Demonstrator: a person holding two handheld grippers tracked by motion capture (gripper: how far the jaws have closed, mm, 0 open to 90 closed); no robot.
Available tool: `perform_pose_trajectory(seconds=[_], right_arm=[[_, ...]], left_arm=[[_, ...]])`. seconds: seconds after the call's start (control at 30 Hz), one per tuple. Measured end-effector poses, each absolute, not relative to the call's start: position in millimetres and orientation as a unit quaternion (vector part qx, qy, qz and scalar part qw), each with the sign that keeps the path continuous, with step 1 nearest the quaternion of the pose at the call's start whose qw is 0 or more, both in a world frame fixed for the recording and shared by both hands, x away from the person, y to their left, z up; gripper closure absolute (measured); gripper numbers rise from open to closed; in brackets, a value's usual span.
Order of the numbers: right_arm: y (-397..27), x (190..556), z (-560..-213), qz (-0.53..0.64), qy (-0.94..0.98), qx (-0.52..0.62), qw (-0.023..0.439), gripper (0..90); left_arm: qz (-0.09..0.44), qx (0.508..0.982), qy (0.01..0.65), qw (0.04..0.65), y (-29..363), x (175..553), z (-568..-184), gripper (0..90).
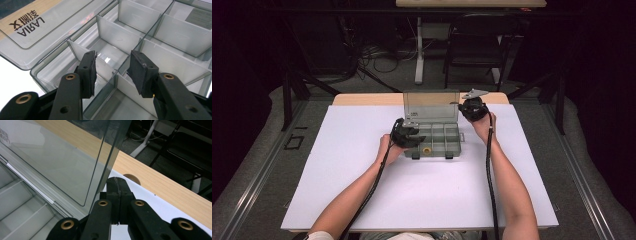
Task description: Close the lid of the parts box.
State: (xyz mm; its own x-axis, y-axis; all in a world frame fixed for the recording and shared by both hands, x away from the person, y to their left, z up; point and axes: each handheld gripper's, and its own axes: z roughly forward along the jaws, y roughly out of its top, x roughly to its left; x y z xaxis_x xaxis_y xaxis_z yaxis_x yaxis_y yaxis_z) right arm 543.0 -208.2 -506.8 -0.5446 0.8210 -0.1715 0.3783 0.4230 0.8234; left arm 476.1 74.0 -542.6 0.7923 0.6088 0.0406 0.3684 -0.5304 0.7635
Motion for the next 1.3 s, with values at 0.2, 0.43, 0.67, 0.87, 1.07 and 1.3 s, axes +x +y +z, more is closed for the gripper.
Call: perform_pose_trajectory(seconds=[0.2,0.43,0.67,0.87,1.07,1.3], right_arm=[[-209.7,540.7,-504.4,0.39,0.789,0.377,0.289,90.0],[-211.0,537.9,-500.1,0.396,0.788,0.369,0.292,90.0],[-212.0,535.3,-499.2,0.401,0.789,0.363,0.293,90.0],[-212.9,533.6,-497.2,0.407,0.786,0.361,0.294,90.0],[-213.3,532.6,-496.3,0.408,0.787,0.359,0.293,90.0],[-214.6,530.2,-496.6,0.413,0.787,0.352,0.294,90.0]], left_arm=[[0.153,0.86,0.286,0.395,74.0,475.8,-542.9,57.2],[0.153,0.858,0.288,0.397,74.1,475.4,-543.3,57.2],[0.154,0.857,0.29,0.397,74.1,474.6,-543.5,57.0],[0.159,0.858,0.287,0.395,73.5,474.2,-543.2,56.8],[0.164,0.86,0.282,0.392,72.8,473.6,-542.9,56.4],[0.17,0.859,0.281,0.392,72.1,472.5,-543.3,56.0]])
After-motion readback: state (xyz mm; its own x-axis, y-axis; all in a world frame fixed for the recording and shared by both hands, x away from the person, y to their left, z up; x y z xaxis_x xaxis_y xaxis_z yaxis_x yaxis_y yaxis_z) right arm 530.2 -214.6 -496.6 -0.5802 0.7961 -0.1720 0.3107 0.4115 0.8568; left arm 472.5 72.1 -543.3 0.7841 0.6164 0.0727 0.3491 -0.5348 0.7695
